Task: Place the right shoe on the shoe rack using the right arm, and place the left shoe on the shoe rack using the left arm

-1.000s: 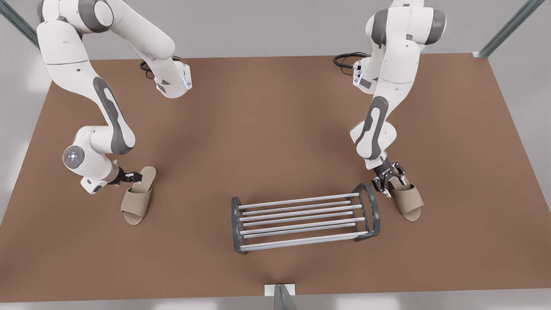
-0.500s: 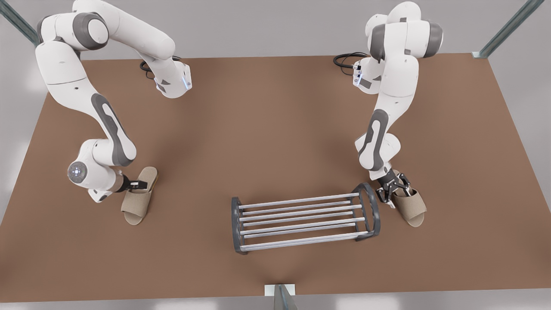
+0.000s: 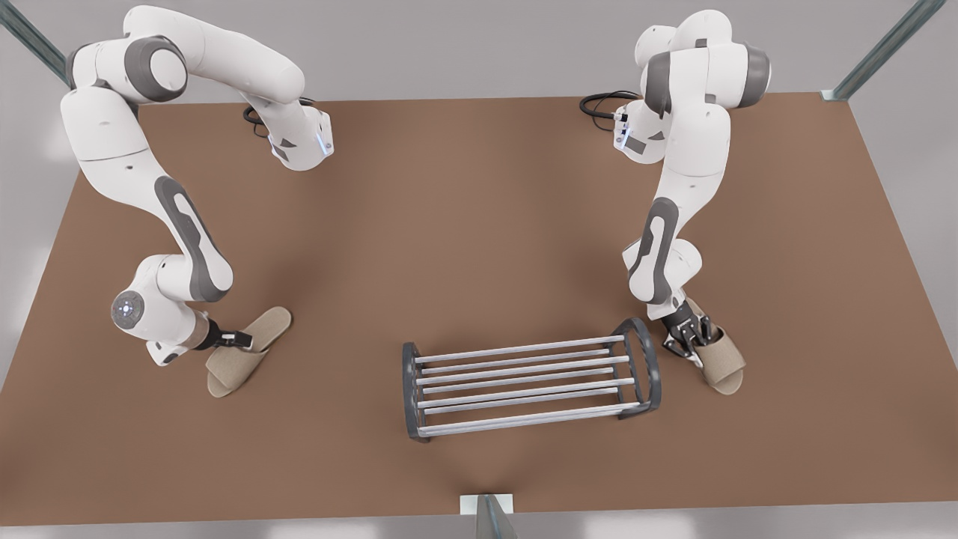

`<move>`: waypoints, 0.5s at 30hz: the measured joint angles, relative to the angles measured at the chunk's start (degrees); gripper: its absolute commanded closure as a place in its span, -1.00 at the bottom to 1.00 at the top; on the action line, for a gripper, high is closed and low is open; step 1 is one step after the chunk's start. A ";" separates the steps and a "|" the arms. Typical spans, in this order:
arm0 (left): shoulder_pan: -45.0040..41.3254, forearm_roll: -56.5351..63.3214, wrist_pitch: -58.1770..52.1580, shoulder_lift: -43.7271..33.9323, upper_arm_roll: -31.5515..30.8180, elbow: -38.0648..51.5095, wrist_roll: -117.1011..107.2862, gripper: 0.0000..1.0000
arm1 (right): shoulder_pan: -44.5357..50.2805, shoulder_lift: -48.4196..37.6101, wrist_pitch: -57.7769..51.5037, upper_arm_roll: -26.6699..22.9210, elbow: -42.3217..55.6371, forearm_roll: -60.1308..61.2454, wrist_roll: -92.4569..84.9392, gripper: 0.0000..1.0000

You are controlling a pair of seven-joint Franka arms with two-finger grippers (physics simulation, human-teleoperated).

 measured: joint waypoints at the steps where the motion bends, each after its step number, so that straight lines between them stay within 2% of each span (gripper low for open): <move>1: -0.08 0.19 0.10 -0.08 0.02 -0.03 0.00 0.57 | -0.01 0.18 0.14 0.00 0.01 -0.01 0.10 -1.00; 8: -0.24 1.83 2.49 -5.33 1.71 -0.46 0.00 0.57 | -0.81 0.36 1.71 -0.06 0.88 0.16 1.53 -1.00; 10: -0.35 3.23 4.71 -10.91 4.80 -2.05 0.00 0.57 | -0.94 0.38 2.29 -0.02 1.10 0.37 2.46 -1.00; 13: -0.30 6.35 11.59 -25.75 11.14 -2.72 0.00 0.57 | -0.98 0.46 2.89 -0.01 1.14 0.54 4.26 -1.00; 15: -1.75 7.72 16.53 -32.78 12.61 -1.37 0.00 0.57 | -1.04 0.71 3.22 -0.05 1.15 0.62 5.33 -1.00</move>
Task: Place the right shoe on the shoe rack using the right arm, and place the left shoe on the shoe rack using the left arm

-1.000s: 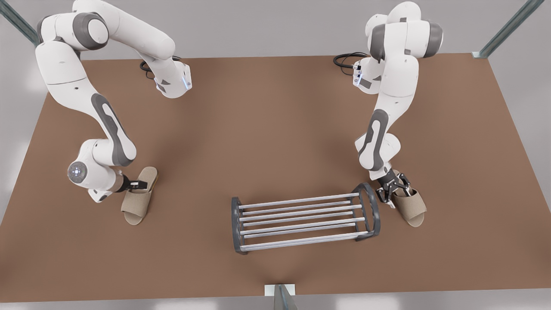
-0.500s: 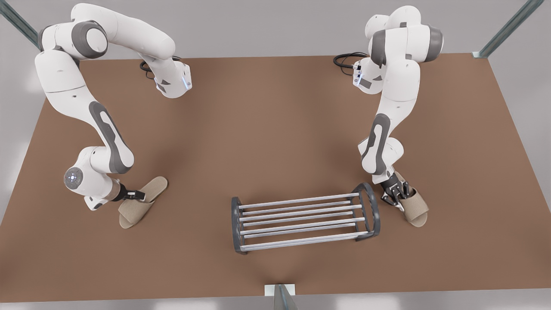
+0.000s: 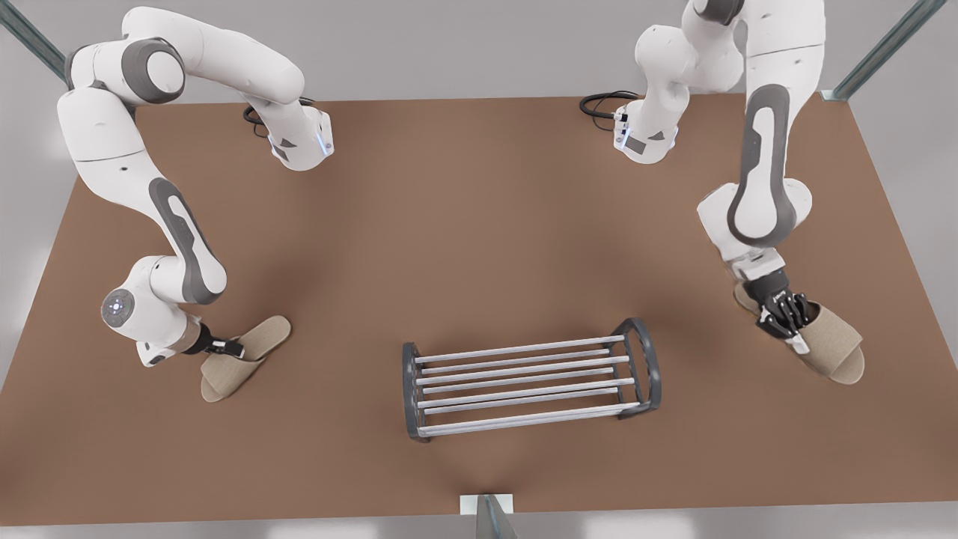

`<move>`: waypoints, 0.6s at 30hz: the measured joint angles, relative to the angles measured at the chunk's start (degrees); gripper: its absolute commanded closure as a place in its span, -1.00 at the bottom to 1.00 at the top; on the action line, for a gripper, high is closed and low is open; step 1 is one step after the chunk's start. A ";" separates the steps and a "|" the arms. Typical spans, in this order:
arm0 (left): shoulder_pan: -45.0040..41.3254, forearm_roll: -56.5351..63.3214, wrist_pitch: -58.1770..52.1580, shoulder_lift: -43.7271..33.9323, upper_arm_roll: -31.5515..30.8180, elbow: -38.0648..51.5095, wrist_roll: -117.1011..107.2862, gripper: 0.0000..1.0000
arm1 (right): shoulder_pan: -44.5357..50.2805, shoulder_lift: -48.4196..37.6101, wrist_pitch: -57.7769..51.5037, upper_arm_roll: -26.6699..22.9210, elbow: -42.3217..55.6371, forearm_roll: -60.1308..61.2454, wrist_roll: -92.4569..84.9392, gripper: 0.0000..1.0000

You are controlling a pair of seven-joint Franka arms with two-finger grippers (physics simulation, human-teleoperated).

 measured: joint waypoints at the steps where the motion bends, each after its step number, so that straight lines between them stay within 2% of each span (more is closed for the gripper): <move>1: -2.48 -0.05 2.21 -2.31 0.26 1.32 0.00 0.57 | -0.02 0.23 0.26 -0.02 0.00 0.03 0.55 -1.00; 4: -13.27 -1.74 7.17 -4.33 0.42 6.08 0.00 0.57 | 0.01 0.85 1.38 -0.42 0.00 0.09 2.08 -0.99; 6: -21.09 -3.64 9.40 -4.46 0.40 9.51 0.00 0.57 | 0.04 0.96 1.97 -0.53 0.07 0.18 2.92 -0.57; 9: -29.97 -8.42 11.59 -0.07 0.28 15.11 0.00 0.57 | 0.05 1.00 2.57 -0.57 0.41 0.27 4.00 -0.20; 12: -29.88 -14.24 12.81 10.94 0.26 22.70 0.00 0.57 | 0.05 1.07 2.93 -0.57 0.55 0.40 4.81 -0.05; 13: -29.29 -16.09 12.88 14.48 0.33 24.10 0.00 0.57 | 0.04 1.07 3.02 -0.57 0.57 0.45 5.03 0.12; 14: -28.57 -17.69 12.76 17.22 0.37 24.89 0.00 0.57 | 0.02 1.08 3.09 -0.57 0.71 0.49 5.23 0.17; 15: -28.20 -19.15 12.56 19.11 0.40 25.31 0.00 0.57 | 0.03 1.08 3.14 -0.57 0.98 0.54 5.42 0.31; 16: -27.92 -20.36 12.33 20.91 0.41 25.68 0.00 0.57 | 0.09 1.08 3.20 -0.55 1.20 0.62 5.57 0.35; 17: -27.44 -21.30 12.13 22.42 0.41 25.94 0.00 0.57 | 0.16 1.04 3.20 -0.52 1.38 0.71 5.69 0.52; 18: -26.96 -22.01 11.95 23.74 0.41 26.04 0.00 0.57 | 0.19 1.02 3.20 -0.49 1.44 0.81 5.74 0.57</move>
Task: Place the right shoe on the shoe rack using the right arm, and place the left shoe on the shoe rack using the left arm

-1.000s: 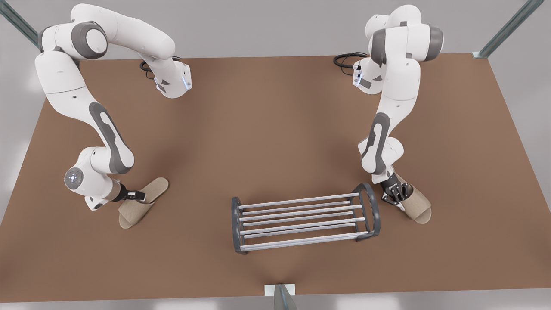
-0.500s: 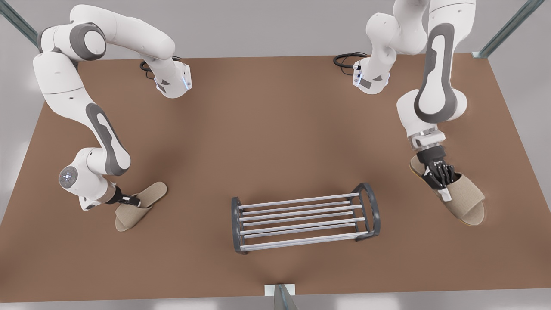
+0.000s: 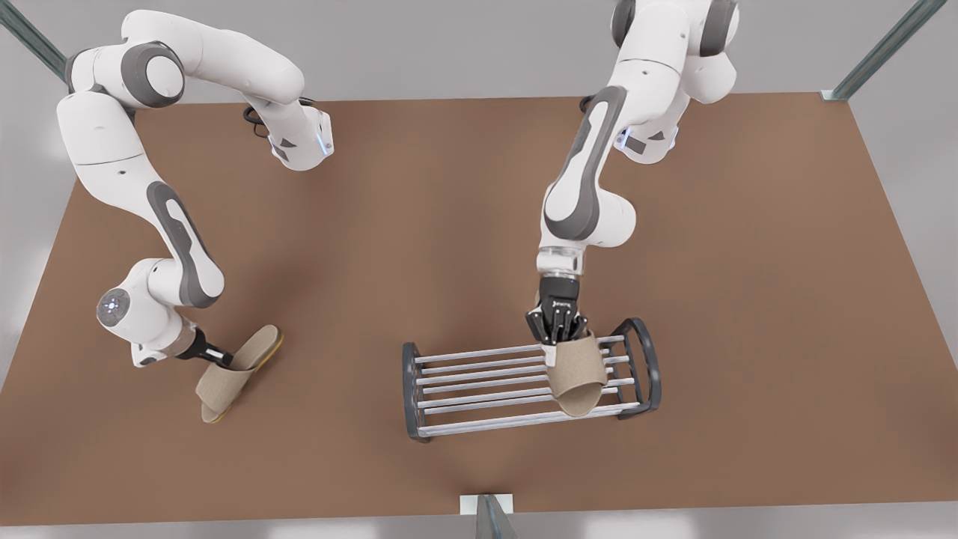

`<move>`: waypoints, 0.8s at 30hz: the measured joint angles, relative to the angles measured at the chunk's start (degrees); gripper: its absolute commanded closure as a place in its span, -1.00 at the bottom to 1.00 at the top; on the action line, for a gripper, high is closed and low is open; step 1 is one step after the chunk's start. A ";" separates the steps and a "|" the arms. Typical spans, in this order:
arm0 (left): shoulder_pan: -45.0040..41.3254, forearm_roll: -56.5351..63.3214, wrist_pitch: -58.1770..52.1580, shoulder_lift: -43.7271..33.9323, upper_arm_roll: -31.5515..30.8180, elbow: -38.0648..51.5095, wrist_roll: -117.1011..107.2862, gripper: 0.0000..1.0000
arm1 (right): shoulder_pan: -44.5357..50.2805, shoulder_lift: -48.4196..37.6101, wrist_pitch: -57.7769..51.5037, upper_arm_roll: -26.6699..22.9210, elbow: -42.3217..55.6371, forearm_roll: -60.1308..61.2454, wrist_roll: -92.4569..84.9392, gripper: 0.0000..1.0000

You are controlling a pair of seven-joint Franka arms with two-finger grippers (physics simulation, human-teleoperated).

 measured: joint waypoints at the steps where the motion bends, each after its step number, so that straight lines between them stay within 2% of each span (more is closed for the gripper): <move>1: 0.48 -0.52 -0.16 0.82 0.01 -0.02 0.00 0.57 | -0.03 -0.01 -0.01 0.01 0.03 0.09 0.03 0.57; 6: 3.56 -1.48 -0.50 3.94 0.03 -0.53 0.00 0.57 | -0.10 -0.35 -0.54 1.25 0.09 0.25 0.11 0.57; 7: 3.64 -1.56 -0.51 4.14 0.03 -0.82 0.00 0.57 | -1.52 -0.52 -0.69 3.58 0.12 0.22 0.07 0.57; 12: 3.53 -1.72 -0.58 4.60 0.02 -2.63 0.00 0.57 | -16.75 -1.21 -1.72 21.67 0.34 0.03 -1.65 0.57; 14: 3.78 -1.65 -0.56 4.74 0.00 -3.06 0.00 -1.00 | -21.67 -1.61 -2.85 28.82 0.43 -0.29 -2.49 0.57; 16: 4.22 -1.53 -0.53 5.09 0.00 -3.17 0.00 -1.00 | -24.73 -3.59 -4.05 34.13 0.40 -0.82 -3.28 0.57; 20: 4.17 -1.35 -0.49 5.22 0.00 -3.20 0.00 -1.00 | -30.44 -12.97 -6.58 48.29 -0.73 -1.26 -4.44 0.57; 24: 3.53 -1.44 -0.49 5.11 0.01 -3.22 0.00 -1.00 | -20.77 -20.51 -6.73 51.42 -0.64 -5.18 -3.40 0.57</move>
